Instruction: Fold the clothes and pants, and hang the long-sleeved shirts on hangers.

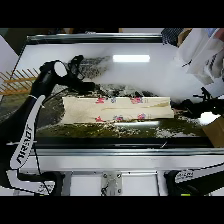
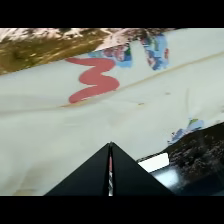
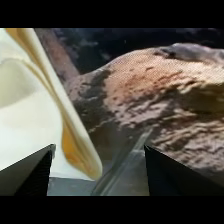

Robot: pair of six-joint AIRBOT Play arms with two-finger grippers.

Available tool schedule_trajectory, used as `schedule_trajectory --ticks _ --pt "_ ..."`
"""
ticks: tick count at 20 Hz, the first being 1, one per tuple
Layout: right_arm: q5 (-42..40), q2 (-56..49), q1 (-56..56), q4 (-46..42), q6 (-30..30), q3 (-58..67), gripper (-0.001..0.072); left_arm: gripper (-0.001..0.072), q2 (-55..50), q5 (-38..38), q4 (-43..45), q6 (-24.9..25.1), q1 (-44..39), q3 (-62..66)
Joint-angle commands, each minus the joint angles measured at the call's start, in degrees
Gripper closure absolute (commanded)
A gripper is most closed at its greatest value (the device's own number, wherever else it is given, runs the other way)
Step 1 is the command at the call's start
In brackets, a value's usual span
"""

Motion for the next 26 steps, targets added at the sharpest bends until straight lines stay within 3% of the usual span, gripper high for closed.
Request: schedule_trajectory --ticks 1,6,7,9,12,16,20,26 --pt "1.86 -5.20 -0.26 7.06 -5.66 1.09 0.0108 0.0697 0.07 1.90 0.07 -0.15 -6.34 0.07" --pt "3.67 -7.82 6.38 9.31 -6.40 2.01 0.0113 0.0697 -0.24 2.32 0.07 -1.14 -10.80 0.07" --pt "3.63 -7.91 7.74 9.31 -6.43 2.01 0.0151 0.0697 -0.46 2.29 0.04 -1.18 -11.26 0.07" --pt "3.67 -7.89 9.57 9.31 -7.52 2.01 0.0332 0.0697 -1.05 2.27 0.04 -1.20 -11.85 0.09" --pt "3.67 -7.61 10.19 9.29 -7.89 2.12 0.0695 0.0697 -2.71 1.99 0.00 -1.62 -11.85 0.09" --pt "4.98 -2.93 10.32 4.04 -4.72 5.27 0.0703 0.0698 -5.95 3.63 -0.07 -2.73 -11.85 0.09" --pt "12.22 4.44 13.20 -2.34 0.39 13.86 0.0704 0.0698 -11.19 10.62 -4.96 -2.62 -11.85 0.81" --pt "19.26 13.11 22.97 -7.08 10.43 26.23 0.0704 0.0699 -23.93 9.20 -8.07 -2.58 -14.78 13.40"
